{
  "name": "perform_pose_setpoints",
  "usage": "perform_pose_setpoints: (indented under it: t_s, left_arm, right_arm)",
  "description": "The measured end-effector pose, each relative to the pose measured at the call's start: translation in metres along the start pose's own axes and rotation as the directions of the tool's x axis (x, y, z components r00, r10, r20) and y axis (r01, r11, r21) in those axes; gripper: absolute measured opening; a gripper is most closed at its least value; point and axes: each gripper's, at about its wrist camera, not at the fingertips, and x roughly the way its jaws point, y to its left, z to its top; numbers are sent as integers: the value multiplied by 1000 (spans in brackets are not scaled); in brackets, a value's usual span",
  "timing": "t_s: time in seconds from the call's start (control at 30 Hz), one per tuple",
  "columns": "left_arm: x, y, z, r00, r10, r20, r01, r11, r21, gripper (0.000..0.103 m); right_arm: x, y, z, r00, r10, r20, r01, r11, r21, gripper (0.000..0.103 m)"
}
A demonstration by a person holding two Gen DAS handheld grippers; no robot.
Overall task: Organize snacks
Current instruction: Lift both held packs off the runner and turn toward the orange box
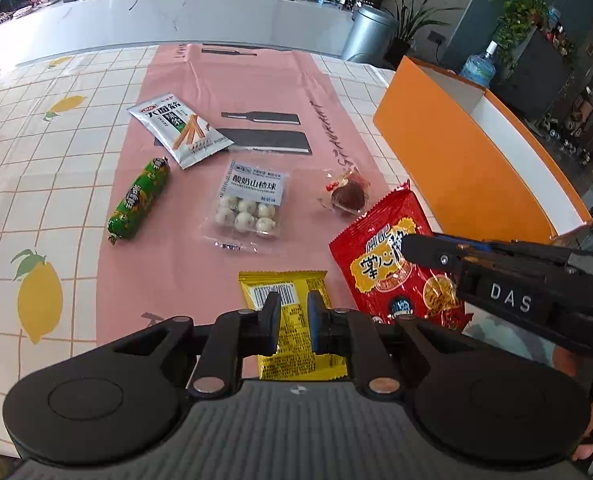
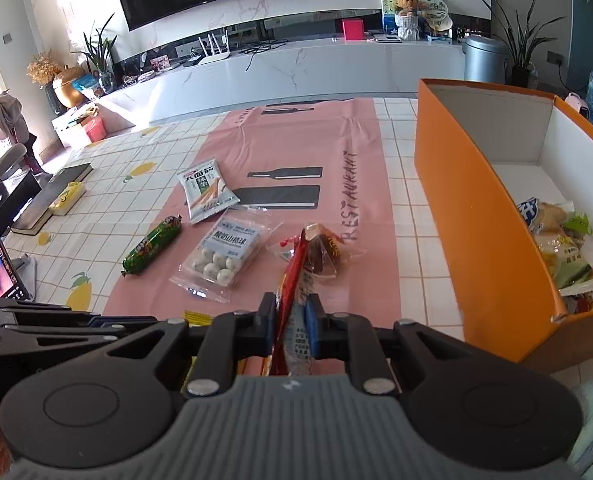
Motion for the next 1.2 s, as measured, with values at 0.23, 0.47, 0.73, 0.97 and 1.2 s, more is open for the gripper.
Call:
perform_pose_setpoints:
  t_s: [0.23, 0.47, 0.73, 0.97, 1.2]
  left_arm:
    - [17, 11, -15, 998, 6, -62, -10, 998, -67, 68]
    - [31, 9, -18, 999, -13, -44, 9, 996, -89, 71]
    - [35, -7, -21, 999, 42, -25, -42, 999, -6, 65]
    - [11, -12, -16, 998, -59, 37, 61, 997, -42, 62]
    - [5, -27, -15, 993, -107, 51, 107, 994, -1, 62]
  right_arm:
    - [4, -24, -3, 999, 51, -17, -49, 990, 131, 16]
    - [15, -39, -10, 987, 158, -40, -144, 961, 237, 22]
    - [25, -53, -22, 969, 229, -92, -188, 925, 329, 32]
    - [17, -65, -22, 958, 278, -71, -222, 876, 429, 14]
    - [9, -54, -20, 958, 275, -75, -228, 897, 379, 17]
